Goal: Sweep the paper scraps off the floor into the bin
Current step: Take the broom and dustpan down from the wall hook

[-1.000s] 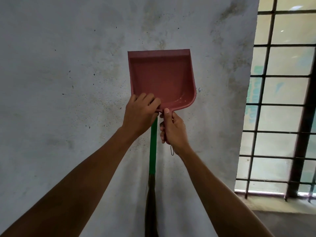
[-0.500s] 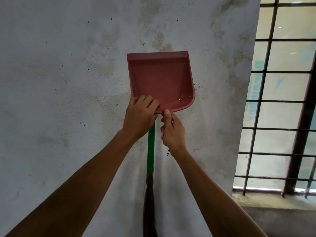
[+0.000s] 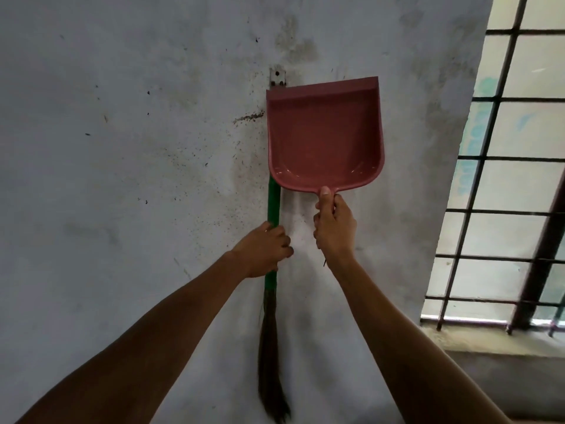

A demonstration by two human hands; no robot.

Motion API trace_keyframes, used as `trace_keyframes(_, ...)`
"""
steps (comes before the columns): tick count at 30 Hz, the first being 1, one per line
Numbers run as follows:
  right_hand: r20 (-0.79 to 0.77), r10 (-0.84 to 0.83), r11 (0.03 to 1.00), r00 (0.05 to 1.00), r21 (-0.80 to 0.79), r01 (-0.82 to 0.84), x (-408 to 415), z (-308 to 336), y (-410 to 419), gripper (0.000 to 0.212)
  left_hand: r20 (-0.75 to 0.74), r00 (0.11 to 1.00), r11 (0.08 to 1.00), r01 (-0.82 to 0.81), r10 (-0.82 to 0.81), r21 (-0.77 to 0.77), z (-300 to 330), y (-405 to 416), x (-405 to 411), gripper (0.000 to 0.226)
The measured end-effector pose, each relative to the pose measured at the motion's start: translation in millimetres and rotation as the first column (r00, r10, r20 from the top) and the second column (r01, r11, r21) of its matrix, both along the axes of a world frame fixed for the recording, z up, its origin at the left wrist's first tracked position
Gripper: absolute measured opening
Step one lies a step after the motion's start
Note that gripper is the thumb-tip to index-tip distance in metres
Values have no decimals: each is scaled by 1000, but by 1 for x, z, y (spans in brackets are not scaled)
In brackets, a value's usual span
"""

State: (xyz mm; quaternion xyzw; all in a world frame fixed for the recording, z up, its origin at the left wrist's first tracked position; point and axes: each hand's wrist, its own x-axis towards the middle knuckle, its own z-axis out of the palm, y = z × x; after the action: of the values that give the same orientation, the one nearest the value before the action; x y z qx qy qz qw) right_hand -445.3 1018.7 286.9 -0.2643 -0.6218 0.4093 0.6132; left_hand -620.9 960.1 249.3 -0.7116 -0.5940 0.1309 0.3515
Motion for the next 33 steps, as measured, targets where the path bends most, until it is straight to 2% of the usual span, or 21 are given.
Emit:
trace_keyframes(2,13,-6,1000,1000,11,6,1,-8,4,53,-118,992,992,-63,49,-113,-16,8,-2,57)
trace_keyframes(6,19,-5,1000,1000,30,4,4,-15,12,55,-261,954,962,-199,147,-184,-32,22,-11,70)
trace_keyframes(12,63,-60,998,996,28,58,9,-15,20,54,-439,849,881,-418,293,-220,-41,40,-3,52)
trace_keyframes(16,26,-51,998,998,33,50,17,-16,21,50,-468,833,878,-430,296,-210,-37,43,4,46)
trace_keyframes(22,7,-61,998,998,-3,61,29,-23,33,46,-382,892,926,-330,243,-182,-14,41,17,49)
trace_keyframes(29,-6,-22,1000,1000,8,22,48,-18,28,44,-358,904,969,-249,235,8,66,17,45,49)
trace_keyframes(33,-21,-13,1000,1000,14,13,63,-15,26,44,-294,905,950,-277,308,143,103,-5,56,54)
